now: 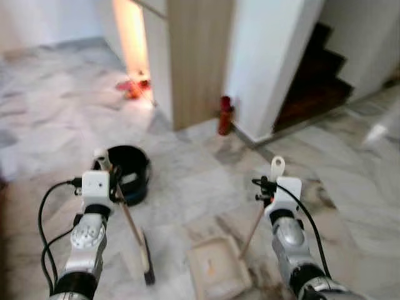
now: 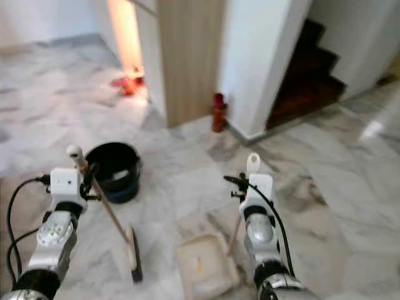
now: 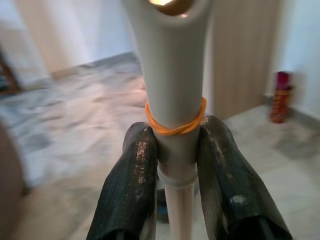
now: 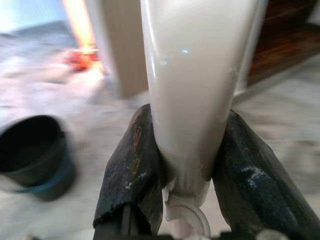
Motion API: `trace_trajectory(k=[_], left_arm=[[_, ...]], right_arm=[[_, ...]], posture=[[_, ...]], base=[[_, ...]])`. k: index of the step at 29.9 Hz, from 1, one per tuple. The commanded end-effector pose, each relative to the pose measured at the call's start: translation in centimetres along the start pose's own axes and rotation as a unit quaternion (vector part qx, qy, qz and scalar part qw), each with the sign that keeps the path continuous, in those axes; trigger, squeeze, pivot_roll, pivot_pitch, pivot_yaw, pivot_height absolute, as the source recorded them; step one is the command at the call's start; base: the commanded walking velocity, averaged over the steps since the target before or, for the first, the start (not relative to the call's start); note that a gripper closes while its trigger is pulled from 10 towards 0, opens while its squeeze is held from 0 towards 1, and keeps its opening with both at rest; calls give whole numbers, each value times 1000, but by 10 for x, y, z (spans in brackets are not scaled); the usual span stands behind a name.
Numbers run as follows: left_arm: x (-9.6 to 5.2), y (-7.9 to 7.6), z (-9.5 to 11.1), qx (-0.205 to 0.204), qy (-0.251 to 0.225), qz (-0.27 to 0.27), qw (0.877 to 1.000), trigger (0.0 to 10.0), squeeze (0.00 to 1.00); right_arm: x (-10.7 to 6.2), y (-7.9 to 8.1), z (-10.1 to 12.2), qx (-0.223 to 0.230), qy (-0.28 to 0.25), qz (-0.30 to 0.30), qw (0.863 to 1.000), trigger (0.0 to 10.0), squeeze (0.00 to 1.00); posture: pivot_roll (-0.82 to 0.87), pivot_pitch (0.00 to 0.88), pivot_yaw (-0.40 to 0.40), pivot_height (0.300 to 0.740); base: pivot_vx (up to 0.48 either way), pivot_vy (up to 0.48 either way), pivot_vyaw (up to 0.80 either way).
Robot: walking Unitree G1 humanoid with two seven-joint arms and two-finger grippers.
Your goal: Sweep floor
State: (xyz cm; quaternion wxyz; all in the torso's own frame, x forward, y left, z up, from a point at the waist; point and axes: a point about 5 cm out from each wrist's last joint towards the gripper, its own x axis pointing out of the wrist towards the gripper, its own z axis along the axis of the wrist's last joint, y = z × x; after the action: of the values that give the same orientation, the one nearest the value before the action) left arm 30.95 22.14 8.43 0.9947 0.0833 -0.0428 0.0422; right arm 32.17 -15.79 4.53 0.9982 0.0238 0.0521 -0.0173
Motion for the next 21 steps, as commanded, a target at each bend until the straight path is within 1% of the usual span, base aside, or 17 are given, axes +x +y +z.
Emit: trace_trajectory(k=[1, 7, 19, 21], left_arm=[[3, 1, 5, 9, -13, -5, 1000, 10000, 0], [4, 0, 6, 10, -13, -8, 1000, 10000, 0], [3, 0, 7, 11, -17, -10, 1000, 10000, 0], [2, 1, 4, 15, -6, -7, 1000, 10000, 0]], right_arm=[[2, -2, 6, 5, -16, -5, 1000, 10000, 0], [2, -1, 6, 7, -15, -5, 1000, 10000, 0], [1, -4, 4, 17, -12, -11, 1000, 10000, 0], [2, -4, 4, 15, -8, -9, 1000, 10000, 0]], posture=[[124, 0, -14, 740], [125, 0, -11, 740], [128, 0, -10, 740], [127, 0, -11, 740]], base=[[0, 266, 0], [0, 266, 0], [0, 0, 0], [0, 0, 0]])
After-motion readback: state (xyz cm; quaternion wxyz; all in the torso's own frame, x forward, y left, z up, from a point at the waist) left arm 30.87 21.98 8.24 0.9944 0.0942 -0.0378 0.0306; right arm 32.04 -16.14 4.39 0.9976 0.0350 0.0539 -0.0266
